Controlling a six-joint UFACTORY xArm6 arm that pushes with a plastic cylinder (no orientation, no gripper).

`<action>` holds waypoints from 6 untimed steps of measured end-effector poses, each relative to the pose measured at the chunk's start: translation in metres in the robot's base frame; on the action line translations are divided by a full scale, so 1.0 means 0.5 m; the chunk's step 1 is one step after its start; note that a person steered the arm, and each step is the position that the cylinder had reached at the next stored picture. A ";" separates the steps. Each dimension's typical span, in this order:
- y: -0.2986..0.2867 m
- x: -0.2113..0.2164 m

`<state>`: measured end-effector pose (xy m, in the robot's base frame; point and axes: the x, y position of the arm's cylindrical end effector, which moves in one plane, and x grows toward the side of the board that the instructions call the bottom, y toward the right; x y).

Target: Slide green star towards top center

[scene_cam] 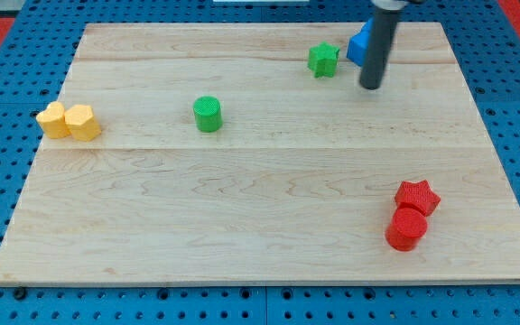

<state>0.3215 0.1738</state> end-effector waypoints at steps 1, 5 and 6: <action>0.078 -0.062; -0.001 0.005; -0.234 -0.073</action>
